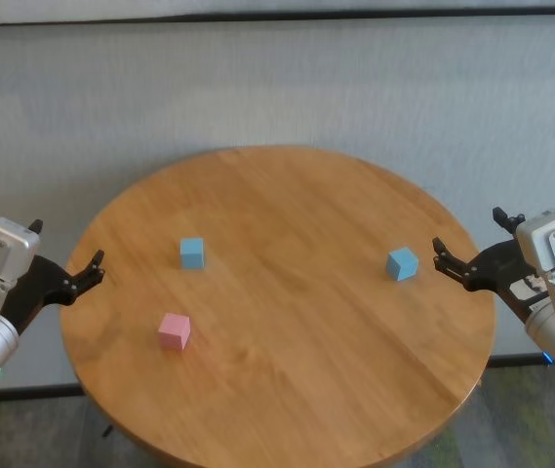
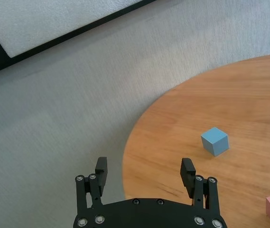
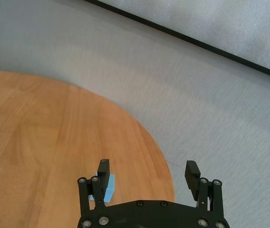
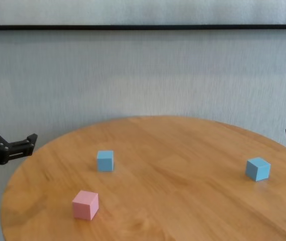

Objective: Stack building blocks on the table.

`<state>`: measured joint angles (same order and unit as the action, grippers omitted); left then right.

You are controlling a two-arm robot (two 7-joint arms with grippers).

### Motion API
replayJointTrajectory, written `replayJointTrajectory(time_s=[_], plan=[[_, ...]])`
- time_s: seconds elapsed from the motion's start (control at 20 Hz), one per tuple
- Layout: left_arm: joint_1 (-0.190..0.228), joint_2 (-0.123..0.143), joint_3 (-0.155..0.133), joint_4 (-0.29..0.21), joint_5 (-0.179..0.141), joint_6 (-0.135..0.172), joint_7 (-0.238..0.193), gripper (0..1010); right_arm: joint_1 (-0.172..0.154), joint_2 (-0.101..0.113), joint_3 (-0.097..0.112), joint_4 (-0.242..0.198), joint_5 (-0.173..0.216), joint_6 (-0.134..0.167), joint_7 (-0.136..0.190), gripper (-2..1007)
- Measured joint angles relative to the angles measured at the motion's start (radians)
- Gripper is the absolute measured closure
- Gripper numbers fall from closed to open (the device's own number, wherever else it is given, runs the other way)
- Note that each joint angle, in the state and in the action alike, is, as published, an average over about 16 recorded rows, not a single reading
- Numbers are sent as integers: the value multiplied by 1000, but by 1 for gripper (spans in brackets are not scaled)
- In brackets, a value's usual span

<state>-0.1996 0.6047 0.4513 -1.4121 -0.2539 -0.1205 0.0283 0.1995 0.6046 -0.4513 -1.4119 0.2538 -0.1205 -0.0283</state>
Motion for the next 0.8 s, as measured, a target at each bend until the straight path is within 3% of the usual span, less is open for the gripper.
replayJointTrajectory(time_s=[0.4, 0.8], plan=[[4, 4, -2, -13, -1, 16, -2, 10, 0, 0, 0, 0, 0, 0, 0, 0], [36, 41, -16, -124, -5, 139, -14, 10, 0, 0, 0, 0, 0, 0, 0, 0]])
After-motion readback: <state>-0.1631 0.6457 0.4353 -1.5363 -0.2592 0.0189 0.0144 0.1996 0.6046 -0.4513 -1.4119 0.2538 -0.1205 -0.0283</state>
